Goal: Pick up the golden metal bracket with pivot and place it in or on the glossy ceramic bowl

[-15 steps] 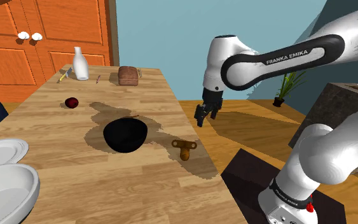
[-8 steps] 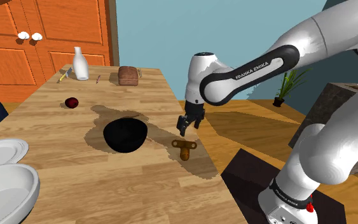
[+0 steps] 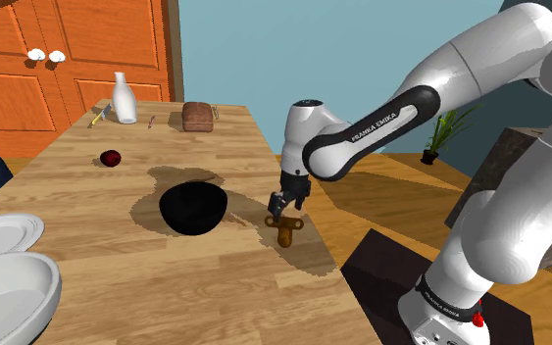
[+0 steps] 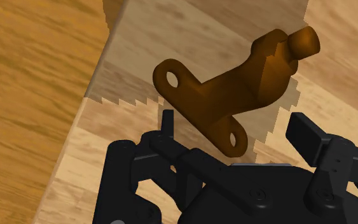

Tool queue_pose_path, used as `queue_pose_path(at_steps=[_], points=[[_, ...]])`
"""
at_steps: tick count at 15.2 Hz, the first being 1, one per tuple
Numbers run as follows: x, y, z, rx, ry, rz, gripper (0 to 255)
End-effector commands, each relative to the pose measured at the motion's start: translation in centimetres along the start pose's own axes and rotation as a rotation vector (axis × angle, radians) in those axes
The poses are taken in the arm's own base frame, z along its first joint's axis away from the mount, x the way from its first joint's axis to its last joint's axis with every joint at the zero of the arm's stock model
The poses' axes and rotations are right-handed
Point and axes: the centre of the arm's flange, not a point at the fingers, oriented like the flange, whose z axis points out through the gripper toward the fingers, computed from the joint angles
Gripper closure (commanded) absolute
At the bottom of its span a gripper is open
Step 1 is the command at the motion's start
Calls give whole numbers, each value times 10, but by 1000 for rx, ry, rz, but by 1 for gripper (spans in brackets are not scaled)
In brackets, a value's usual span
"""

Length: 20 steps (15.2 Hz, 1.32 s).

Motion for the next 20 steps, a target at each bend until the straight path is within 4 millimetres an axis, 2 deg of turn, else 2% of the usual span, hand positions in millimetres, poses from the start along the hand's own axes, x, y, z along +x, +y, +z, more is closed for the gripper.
queue_pose_path(at_steps=[1, 7, 8, 17, 18, 20], points=[[0, 1, 3, 0, 1, 0, 0], [0, 1, 3, 0, 1, 0, 0], [0, 1, 3, 0, 1, 0, 255], [0, 1, 3, 0, 1, 0, 255], [0, 1, 3, 0, 1, 0, 0], [-15, -18, -8, -18, -12, 482, 0]])
